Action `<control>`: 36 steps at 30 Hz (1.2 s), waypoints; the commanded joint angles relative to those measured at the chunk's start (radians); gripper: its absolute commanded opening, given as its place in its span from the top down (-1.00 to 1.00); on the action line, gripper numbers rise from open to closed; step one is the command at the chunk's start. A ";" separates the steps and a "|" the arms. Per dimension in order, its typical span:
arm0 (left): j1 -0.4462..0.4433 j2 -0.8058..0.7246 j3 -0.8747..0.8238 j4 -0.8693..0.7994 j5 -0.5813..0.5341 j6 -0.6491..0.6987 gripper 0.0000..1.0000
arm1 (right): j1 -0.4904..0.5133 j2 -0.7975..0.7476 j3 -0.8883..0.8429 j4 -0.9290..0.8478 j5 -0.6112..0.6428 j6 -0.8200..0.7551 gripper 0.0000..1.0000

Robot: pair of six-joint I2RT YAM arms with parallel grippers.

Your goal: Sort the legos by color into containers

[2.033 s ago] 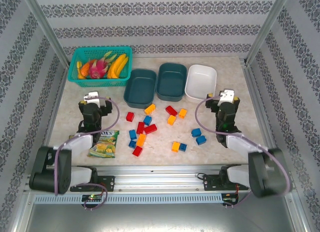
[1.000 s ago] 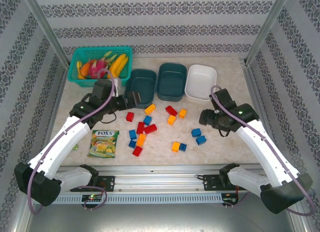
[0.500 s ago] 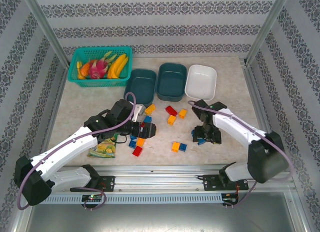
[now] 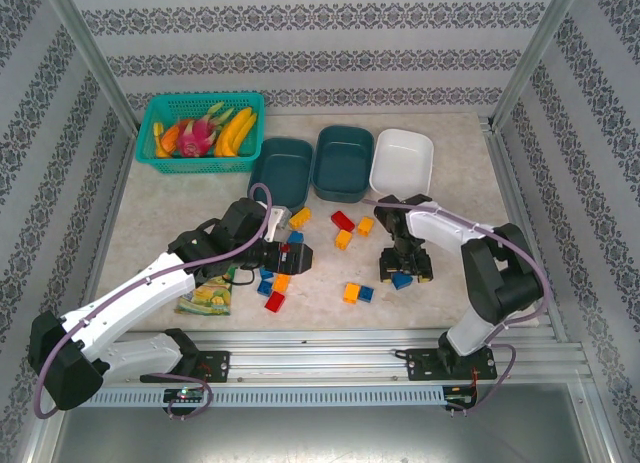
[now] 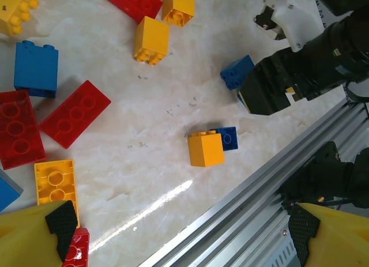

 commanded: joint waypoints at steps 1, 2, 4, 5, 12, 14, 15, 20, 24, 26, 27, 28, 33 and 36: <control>-0.015 0.006 0.029 0.030 -0.004 -0.007 -0.94 | -0.024 0.040 0.033 0.009 -0.015 -0.055 -0.36; -0.015 0.007 0.029 0.034 0.002 -0.009 -0.93 | -0.029 0.049 0.036 0.010 -0.018 -0.063 -0.33; -0.015 0.010 0.029 0.040 0.019 -0.009 -0.93 | -0.036 0.062 0.039 0.016 -0.022 -0.074 -0.28; -0.015 0.011 0.029 0.046 0.029 -0.010 -0.93 | -0.039 0.068 0.040 0.020 -0.027 -0.077 -0.27; -0.015 0.028 0.015 0.092 0.127 -0.017 -0.93 | -0.038 0.088 0.045 0.028 -0.039 -0.079 -0.10; -0.016 0.038 0.015 0.100 0.152 -0.017 -0.93 | -0.036 0.086 0.044 0.027 -0.040 -0.075 -0.07; -0.016 0.042 0.014 0.100 0.159 -0.017 -0.93 | -0.034 0.084 0.040 0.027 -0.039 -0.073 -0.07; -0.015 0.056 0.016 0.103 0.172 -0.014 -0.92 | -0.030 0.084 0.016 0.031 -0.038 -0.064 -0.12; -0.016 0.067 0.023 0.106 0.175 -0.011 -0.92 | -0.029 0.091 0.008 0.044 -0.039 -0.061 -0.03; -0.017 0.070 0.026 0.104 0.175 -0.008 -0.92 | -0.028 0.087 0.007 0.043 -0.037 -0.058 0.05; -0.015 0.072 0.030 0.104 0.177 -0.008 -0.92 | -0.025 0.082 0.006 0.040 -0.034 -0.057 0.07; -0.015 0.072 0.031 0.102 0.177 -0.006 -0.92 | -0.020 0.075 0.006 0.038 -0.031 -0.055 0.09; -0.015 0.067 0.037 0.099 0.164 -0.010 -0.92 | 0.001 -0.004 -0.011 0.005 -0.003 -0.029 0.23; -0.015 0.056 0.051 0.100 0.149 -0.027 -0.92 | 0.019 -0.106 -0.006 -0.044 -0.001 0.003 0.26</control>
